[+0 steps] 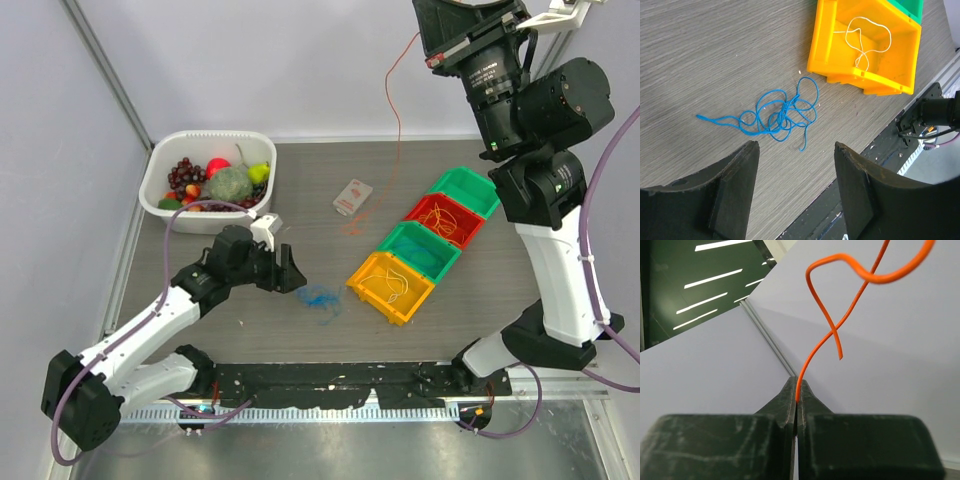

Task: Untangle the cables

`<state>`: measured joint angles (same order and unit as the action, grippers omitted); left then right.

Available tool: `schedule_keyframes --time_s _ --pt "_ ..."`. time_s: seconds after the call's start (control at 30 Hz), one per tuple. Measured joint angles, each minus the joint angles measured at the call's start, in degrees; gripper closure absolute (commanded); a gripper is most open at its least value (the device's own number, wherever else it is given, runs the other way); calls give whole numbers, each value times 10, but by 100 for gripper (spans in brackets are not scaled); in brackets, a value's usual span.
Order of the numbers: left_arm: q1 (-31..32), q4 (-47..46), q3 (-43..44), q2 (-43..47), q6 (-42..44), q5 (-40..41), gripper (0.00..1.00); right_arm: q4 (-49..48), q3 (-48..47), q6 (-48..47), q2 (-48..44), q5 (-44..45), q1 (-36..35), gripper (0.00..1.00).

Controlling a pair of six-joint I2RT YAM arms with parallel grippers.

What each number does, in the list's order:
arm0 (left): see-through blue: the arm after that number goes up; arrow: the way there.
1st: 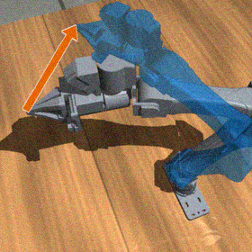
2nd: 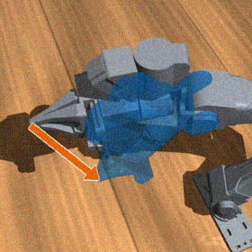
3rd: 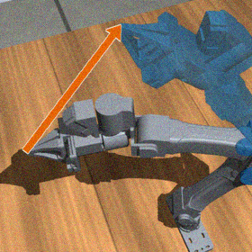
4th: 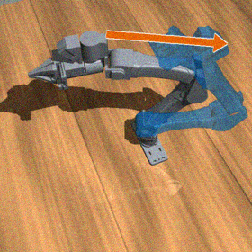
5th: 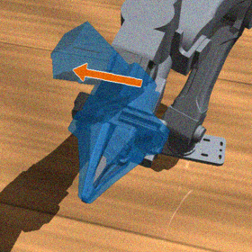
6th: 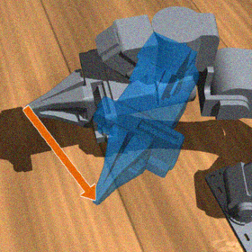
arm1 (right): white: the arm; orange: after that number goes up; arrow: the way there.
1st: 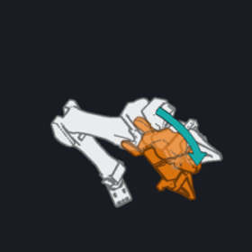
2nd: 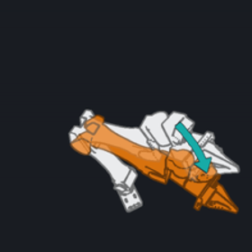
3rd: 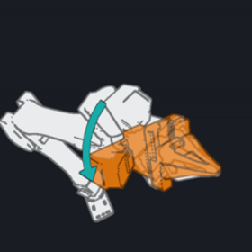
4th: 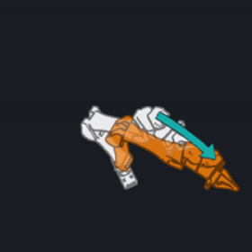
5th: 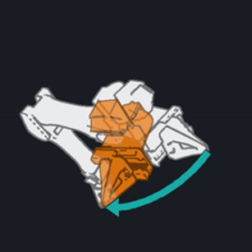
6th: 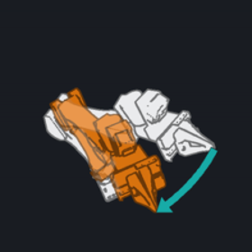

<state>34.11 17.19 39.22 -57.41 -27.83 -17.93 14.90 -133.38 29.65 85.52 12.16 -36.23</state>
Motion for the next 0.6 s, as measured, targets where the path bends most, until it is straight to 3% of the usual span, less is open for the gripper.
schedule_keyframes --time_s 0.3,0.6 --pt "0 27 6 14 4 4 32 9 2 -10 7 0 16 99" --pt "0 47 39 10 30 2 31 21 3 -33 25 -2 97 99"
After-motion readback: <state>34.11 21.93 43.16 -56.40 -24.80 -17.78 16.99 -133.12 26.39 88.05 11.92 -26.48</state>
